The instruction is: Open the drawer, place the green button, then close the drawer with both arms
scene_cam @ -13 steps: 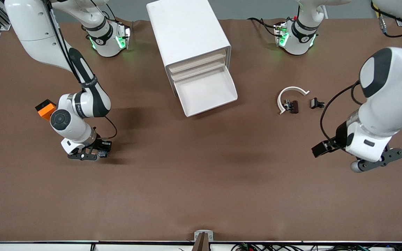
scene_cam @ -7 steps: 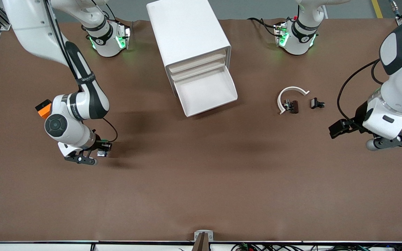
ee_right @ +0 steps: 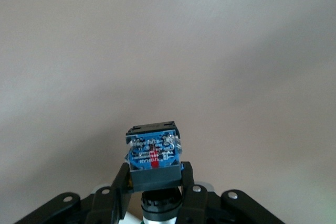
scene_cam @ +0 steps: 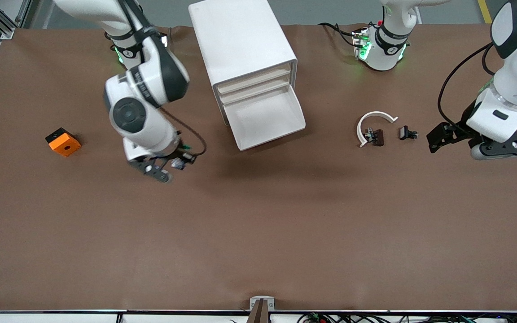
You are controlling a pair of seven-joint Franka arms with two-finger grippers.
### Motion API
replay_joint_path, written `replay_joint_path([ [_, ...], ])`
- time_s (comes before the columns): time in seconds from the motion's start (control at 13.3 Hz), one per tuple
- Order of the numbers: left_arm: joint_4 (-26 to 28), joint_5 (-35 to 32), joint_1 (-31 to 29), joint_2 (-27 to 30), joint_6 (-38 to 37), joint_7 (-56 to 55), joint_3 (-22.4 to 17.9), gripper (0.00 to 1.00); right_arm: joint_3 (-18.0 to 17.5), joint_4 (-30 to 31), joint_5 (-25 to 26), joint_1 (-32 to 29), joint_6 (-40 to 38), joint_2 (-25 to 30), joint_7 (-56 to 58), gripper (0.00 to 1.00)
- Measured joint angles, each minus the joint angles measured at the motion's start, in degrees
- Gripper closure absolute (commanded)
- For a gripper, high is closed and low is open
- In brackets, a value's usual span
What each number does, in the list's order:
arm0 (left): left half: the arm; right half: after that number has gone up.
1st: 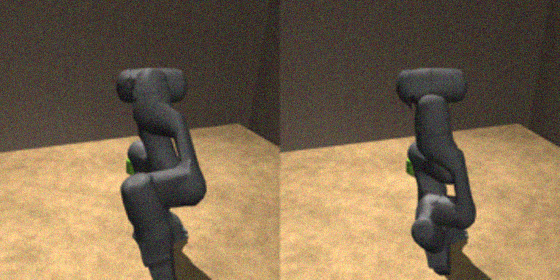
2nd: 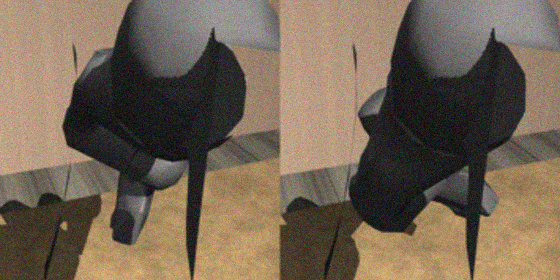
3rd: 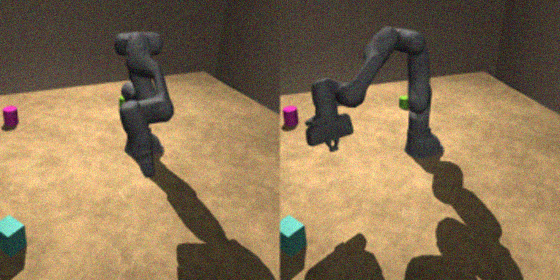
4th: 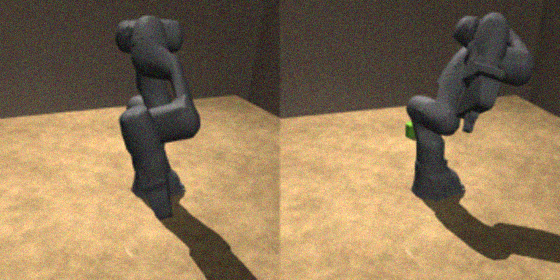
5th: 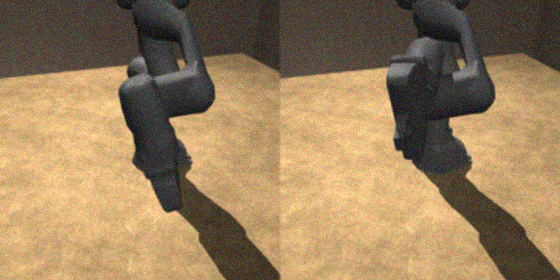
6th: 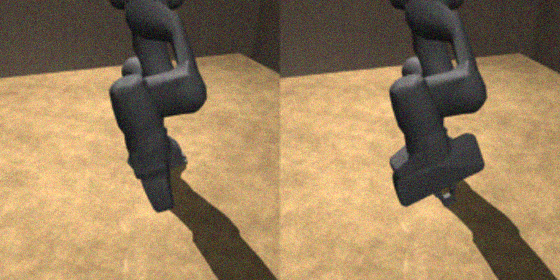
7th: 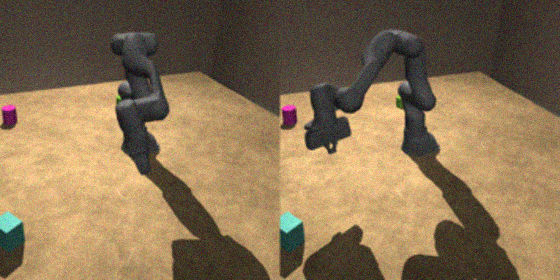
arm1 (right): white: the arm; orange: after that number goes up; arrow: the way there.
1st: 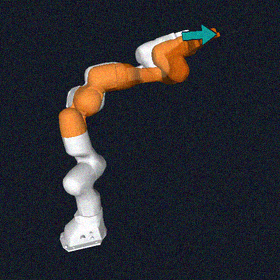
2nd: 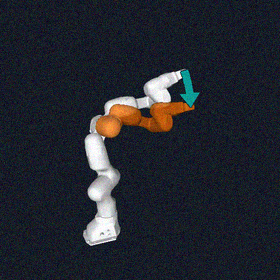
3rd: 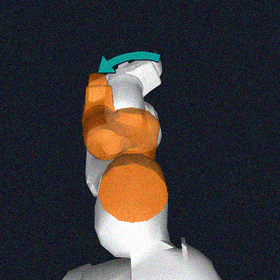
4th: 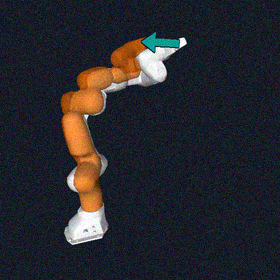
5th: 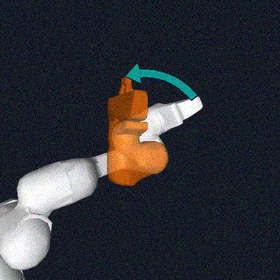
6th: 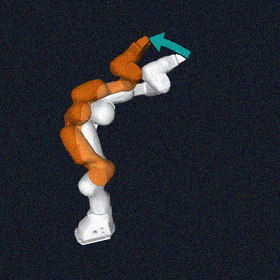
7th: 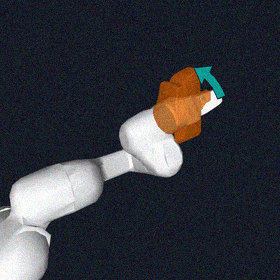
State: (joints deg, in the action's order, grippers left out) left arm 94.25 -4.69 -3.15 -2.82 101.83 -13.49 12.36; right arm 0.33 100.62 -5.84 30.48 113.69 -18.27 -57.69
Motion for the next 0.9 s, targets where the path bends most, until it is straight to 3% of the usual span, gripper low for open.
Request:
replay_joint_path([
  [0.6,0.3,0.0,-4.3,3.2,-0.5,9.8,-0.3,0.00,-0.1,0.0,-0.2,14.8,4.6,-0.6,-24.2,1.00],
  [0.9,0.3,0.2,-0.9,5.4,-3.4,13.7,-5.8,0.00,0.0,0.1,0.2,18.9,7.6,-3.4,-29.2,1.00],
])
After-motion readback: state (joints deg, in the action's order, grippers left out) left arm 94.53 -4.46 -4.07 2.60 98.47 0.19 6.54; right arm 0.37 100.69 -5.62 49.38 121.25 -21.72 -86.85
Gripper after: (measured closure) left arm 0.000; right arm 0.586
